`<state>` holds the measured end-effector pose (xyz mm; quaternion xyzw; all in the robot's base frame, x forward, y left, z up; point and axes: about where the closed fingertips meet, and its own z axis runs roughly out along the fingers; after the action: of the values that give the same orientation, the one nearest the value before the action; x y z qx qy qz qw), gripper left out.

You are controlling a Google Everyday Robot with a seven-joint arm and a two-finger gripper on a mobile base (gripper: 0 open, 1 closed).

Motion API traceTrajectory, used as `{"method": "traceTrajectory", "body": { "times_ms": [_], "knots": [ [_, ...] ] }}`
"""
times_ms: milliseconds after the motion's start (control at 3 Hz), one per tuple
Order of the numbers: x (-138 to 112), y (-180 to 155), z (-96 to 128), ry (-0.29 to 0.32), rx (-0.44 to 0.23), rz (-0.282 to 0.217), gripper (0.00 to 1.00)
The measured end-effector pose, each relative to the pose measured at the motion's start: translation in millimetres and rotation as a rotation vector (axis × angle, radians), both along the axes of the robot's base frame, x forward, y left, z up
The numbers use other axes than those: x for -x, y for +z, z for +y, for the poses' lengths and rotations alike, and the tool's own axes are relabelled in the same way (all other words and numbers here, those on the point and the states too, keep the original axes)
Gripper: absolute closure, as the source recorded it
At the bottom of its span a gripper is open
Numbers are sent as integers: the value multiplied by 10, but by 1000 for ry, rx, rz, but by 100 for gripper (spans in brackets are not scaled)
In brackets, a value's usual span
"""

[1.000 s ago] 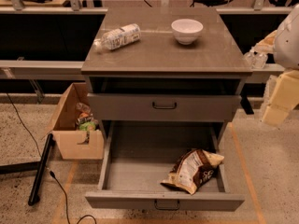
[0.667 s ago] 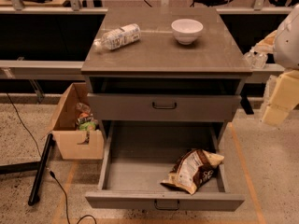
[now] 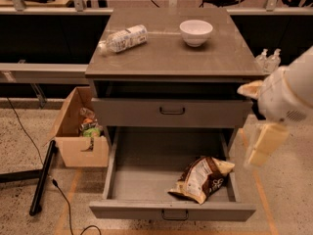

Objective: Pick brown chip bag from middle drawer and place on counter

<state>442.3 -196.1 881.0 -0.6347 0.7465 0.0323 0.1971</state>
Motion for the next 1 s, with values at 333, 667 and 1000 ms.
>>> {"method": "traceTrajectory", "body": {
  "times_ms": [333, 667, 1000],
  "knots": [
    [-56, -769, 223, 143, -46, -27, 0],
    [-205, -803, 265, 188, -35, -105, 0],
    [-203, -799, 263, 186, -35, -104, 0]
  ]
}}
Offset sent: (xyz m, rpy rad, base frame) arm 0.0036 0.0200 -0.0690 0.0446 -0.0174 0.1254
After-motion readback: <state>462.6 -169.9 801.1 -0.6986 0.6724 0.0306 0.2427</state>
